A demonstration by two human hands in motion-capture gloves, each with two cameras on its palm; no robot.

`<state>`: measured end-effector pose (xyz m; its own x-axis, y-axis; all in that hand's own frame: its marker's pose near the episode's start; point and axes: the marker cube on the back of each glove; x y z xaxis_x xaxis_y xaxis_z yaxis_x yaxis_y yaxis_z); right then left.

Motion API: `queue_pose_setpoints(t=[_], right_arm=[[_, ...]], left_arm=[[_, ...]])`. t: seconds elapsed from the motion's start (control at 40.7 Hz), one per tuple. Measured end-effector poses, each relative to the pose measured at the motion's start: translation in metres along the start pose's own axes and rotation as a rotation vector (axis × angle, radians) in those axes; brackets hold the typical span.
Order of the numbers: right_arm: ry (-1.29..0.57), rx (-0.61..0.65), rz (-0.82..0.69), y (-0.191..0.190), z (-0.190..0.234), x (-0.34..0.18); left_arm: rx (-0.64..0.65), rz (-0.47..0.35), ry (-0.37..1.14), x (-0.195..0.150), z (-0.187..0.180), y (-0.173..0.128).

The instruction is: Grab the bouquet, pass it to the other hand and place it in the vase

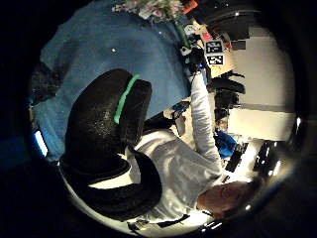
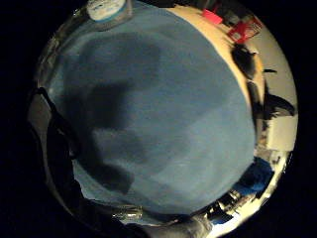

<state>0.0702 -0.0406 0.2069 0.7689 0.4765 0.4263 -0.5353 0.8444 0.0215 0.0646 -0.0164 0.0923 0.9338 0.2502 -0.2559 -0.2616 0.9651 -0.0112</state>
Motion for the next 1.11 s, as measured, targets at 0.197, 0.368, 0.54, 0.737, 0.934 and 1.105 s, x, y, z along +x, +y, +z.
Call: queue_pose_setpoints(t=[0.197,0.368,0.54,0.737,0.934,1.105], right_arm=[[-0.38,-0.105,0.004,0.012,-0.039,-0.06],[-0.593,-0.068,-0.06,0.013,-0.066,-0.111],[-0.766,-0.031,-0.16,0.016,-0.077,-0.148],[-0.831,0.062,-0.222,0.022,-0.064,-0.173],[-0.868,0.019,-0.301,0.048,-0.062,-0.203],[-0.912,-0.073,-0.358,0.052,-0.031,-0.212]], left_arm=[[0.096,0.03,0.222,0.008,-0.016,-0.026],[0.141,0.042,0.595,0.021,-0.031,-0.049],[0.1,0.066,0.932,0.043,-0.053,-0.062],[0.094,-0.003,1.185,0.059,-0.074,-0.077],[0.138,-0.045,1.278,0.077,-0.075,-0.099],[0.18,-0.085,1.419,0.099,-0.075,-0.098]])
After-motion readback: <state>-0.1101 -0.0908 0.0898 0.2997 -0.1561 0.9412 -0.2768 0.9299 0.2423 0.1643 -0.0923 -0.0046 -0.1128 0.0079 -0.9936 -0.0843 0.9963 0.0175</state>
